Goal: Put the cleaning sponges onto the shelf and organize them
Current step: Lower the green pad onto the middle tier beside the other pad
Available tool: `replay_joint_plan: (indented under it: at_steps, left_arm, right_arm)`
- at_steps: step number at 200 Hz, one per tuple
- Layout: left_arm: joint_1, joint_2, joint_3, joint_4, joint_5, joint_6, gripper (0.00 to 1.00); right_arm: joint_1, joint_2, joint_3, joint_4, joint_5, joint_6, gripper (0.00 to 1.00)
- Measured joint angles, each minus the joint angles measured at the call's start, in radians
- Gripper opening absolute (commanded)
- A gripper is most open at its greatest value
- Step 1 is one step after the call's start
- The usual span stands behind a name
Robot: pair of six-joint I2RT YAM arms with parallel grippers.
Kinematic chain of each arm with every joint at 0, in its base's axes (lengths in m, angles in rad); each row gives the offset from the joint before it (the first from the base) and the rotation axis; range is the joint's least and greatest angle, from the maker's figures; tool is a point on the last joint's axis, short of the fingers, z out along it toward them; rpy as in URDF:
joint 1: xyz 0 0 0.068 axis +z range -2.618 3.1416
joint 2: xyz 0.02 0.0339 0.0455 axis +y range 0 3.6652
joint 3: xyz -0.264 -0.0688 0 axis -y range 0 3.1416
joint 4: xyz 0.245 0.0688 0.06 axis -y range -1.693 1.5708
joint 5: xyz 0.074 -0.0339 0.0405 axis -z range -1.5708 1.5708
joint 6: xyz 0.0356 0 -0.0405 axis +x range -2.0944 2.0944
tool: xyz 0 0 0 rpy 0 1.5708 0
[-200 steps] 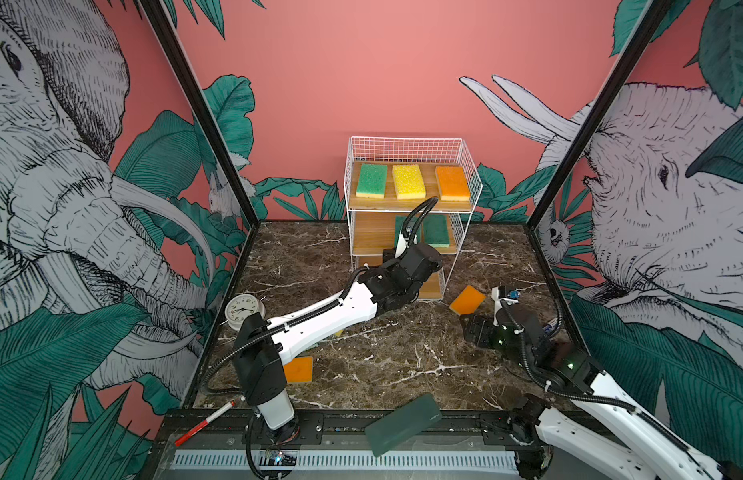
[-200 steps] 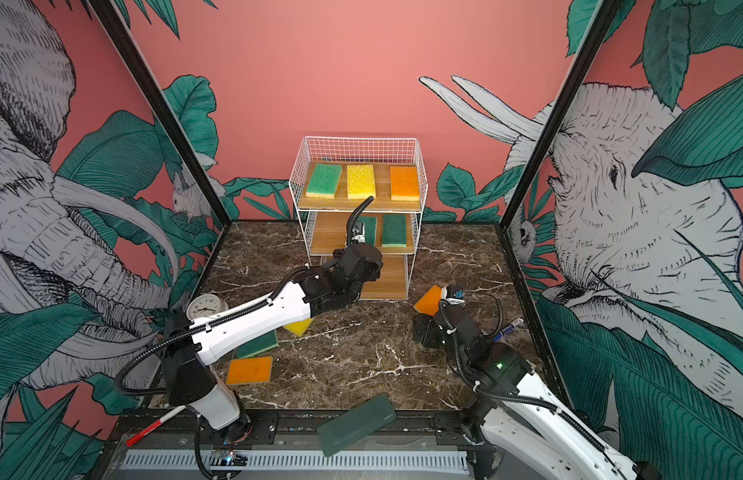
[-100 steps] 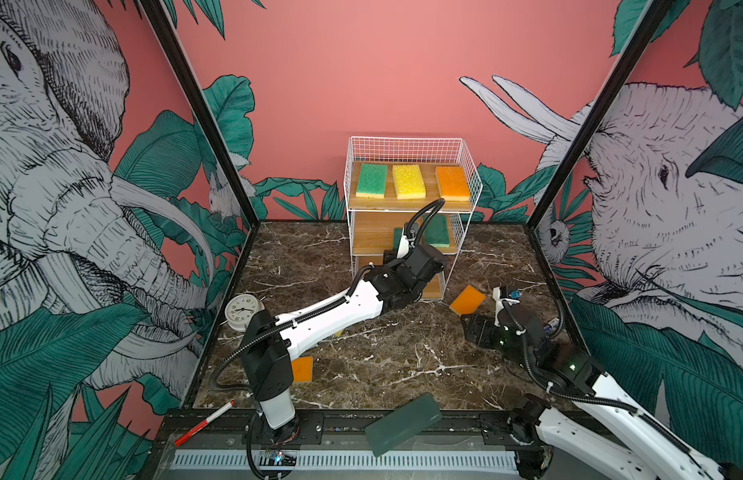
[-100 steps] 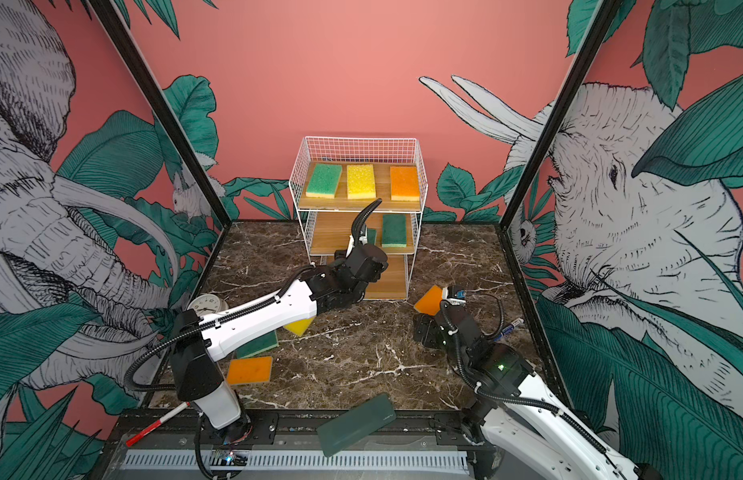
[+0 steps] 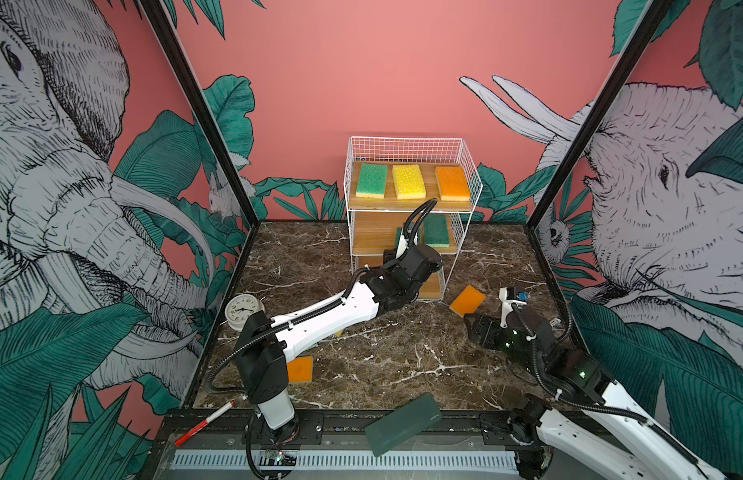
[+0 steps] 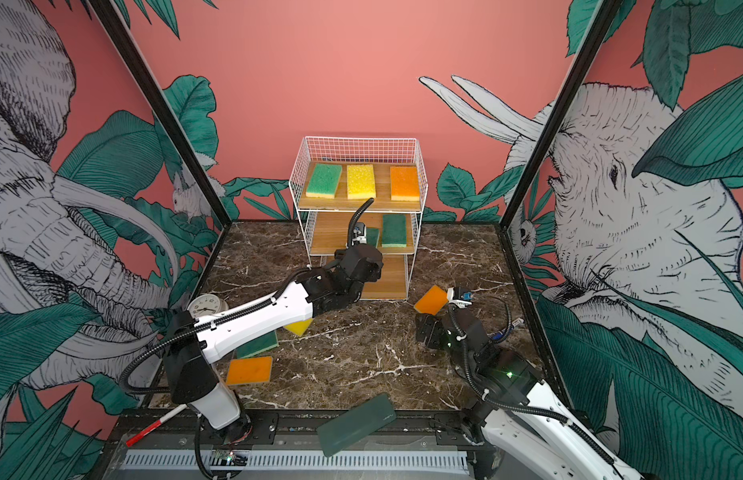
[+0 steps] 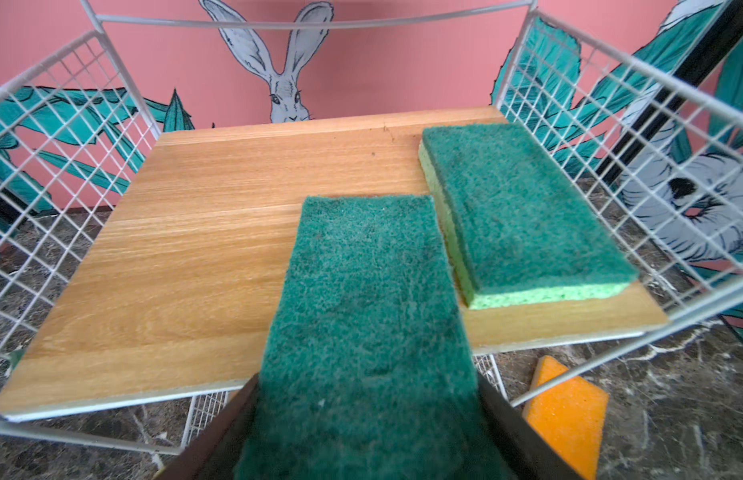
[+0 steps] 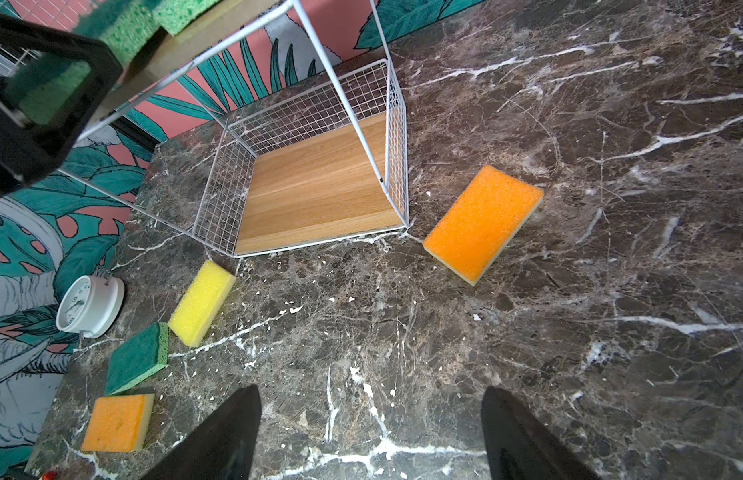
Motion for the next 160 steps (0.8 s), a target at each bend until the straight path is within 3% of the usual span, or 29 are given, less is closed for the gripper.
replay_joint_plan:
  at_steps: [103,160]
  left_arm:
    - [0.0,-0.167,-0.083,0.06,0.063,0.048,0.74]
    - [0.0,-0.174,-0.09,0.053,0.061,0.048,0.69]
  right_arm:
    - [0.0,0.006,0.0,0.0,-0.004,0.0,0.86]
    - [0.0,0.012,0.0,0.0,-0.007,0.0,0.85]
